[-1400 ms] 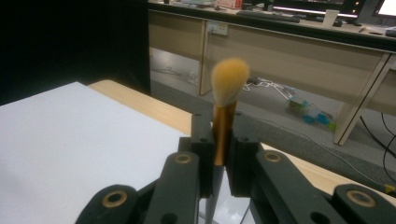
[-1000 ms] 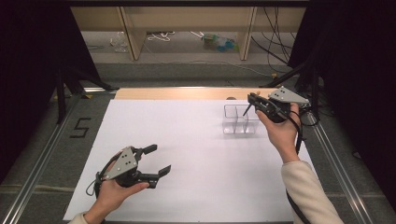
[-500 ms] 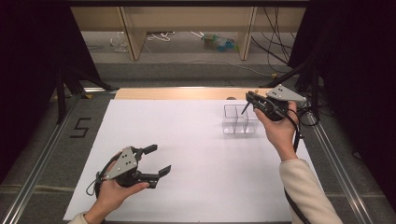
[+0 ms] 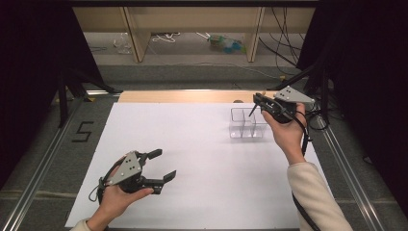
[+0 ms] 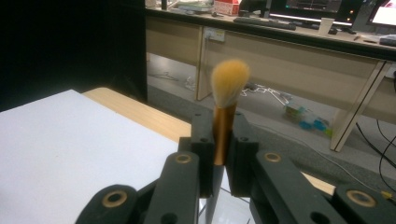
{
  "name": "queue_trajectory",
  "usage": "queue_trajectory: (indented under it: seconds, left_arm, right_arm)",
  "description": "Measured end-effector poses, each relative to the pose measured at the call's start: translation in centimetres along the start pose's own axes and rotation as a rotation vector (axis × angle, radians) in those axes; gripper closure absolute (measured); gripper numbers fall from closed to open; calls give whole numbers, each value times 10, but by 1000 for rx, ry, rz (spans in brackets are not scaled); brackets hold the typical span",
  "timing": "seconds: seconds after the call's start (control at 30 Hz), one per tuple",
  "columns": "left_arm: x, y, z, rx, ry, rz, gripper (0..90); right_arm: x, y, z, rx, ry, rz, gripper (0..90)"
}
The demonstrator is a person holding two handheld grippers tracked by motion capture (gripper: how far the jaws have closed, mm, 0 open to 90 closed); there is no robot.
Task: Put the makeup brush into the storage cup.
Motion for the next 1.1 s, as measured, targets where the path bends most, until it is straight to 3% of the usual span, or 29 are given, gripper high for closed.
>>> queue_trajectory:
  seconds: [0.2, 0.23, 0.3, 0.37, 0.47, 0.5, 1.1]
  left_arm:
    - [0, 0, 0, -1, 0, 0, 164]
    - [0, 0, 0, 0, -1, 0, 164]
    - [0, 0, -1, 0, -1, 1, 164]
    - [1, 0, -1, 1, -4, -1, 164]
    - [1, 0, -1, 3, -6, -2, 164]
    - [1, 0, -1, 3, -6, -1, 164]
    - [1, 0, -1, -2, -2, 4, 164]
  right_arm:
    - [0, 1, -1, 4, -2, 1, 840]
    - [1, -1, -1, -1, -14, -21, 840]
    - [0, 2, -2, 5, 6, 8, 840]
    - [1, 1, -2, 7, -6, -14, 840]
    - [1, 2, -2, 7, -5, -11, 840]
    - [1, 3, -3, 8, 4, 10, 840]
    - [4, 4, -7, 7, -16, 1, 840]
Point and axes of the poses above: each handheld gripper's, and its own axes: z roughly backward along the jaws, x roughly out of its underside, y roughly to its right, the point moved 7 cm from there along -z, roughly forward along the jaws, and after that the axes turned 14 degrees about y, right-handed, at the moved point
